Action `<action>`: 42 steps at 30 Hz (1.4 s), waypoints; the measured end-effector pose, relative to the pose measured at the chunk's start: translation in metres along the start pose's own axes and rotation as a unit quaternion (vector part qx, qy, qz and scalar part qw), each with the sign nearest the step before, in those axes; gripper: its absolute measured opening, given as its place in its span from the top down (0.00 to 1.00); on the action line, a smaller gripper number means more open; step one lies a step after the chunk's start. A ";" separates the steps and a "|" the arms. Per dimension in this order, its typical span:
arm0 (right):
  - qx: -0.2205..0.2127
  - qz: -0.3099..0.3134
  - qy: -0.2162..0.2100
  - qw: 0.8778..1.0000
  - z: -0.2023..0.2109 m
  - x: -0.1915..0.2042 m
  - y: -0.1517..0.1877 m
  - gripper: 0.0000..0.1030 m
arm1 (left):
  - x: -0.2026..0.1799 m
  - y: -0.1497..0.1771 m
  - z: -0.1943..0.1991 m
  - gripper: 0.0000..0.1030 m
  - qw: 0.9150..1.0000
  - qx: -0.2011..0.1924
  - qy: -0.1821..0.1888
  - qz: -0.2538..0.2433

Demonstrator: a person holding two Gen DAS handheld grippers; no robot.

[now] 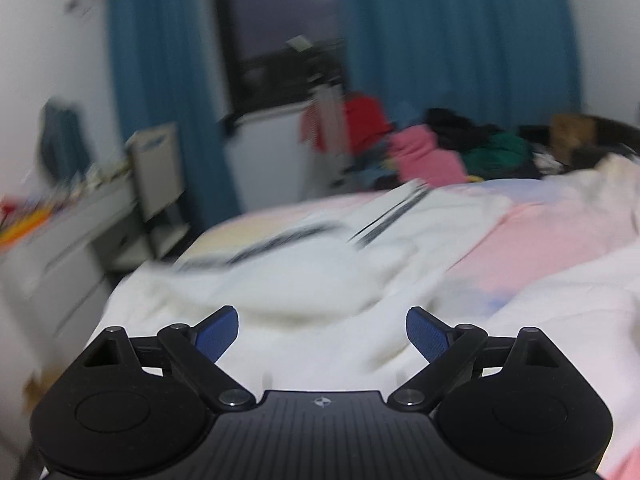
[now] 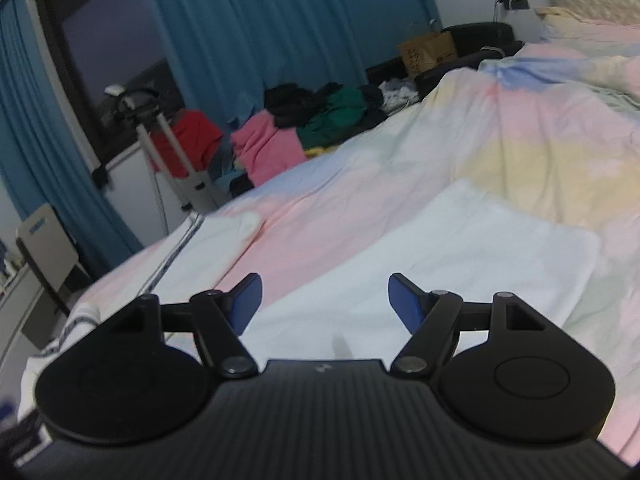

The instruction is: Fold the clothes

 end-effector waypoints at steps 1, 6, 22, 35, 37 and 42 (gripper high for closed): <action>0.005 0.001 -0.005 1.000 -0.005 0.002 0.003 0.30 | -0.022 -0.009 -0.009 0.10 1.000 -0.015 0.013 -0.017; 0.008 0.001 0.013 1.000 -0.027 -0.016 0.013 0.30 | -0.141 -0.039 -0.070 0.11 0.993 -0.059 0.068 -0.074; 0.032 -0.112 0.036 0.992 -0.109 -0.088 0.036 0.30 | -0.292 -0.061 -0.254 0.92 0.992 -0.001 0.091 -0.092; 0.008 -0.138 0.049 0.989 -0.086 -0.091 0.030 0.30 | -0.341 -0.141 -0.122 0.95 0.973 -0.127 0.190 -0.023; 0.001 -0.143 0.057 0.988 -0.083 -0.097 0.028 0.30 | -0.363 -0.141 -0.105 0.95 0.966 -0.113 0.231 -0.008; -0.011 -0.165 0.055 0.985 -0.080 -0.111 0.026 0.30 | -0.415 -0.119 -0.101 0.89 0.960 -0.074 0.266 -0.044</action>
Point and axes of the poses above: each gripper's, at about its wrist camera, not at the fingertips, and z roughly against the way its jaws point, x to its left, y to its underside, the point moved 4 cm from there along -z, roughly the way its jaws point, and after that the axes turned 13 degrees about -y, right-handed, at the moved point
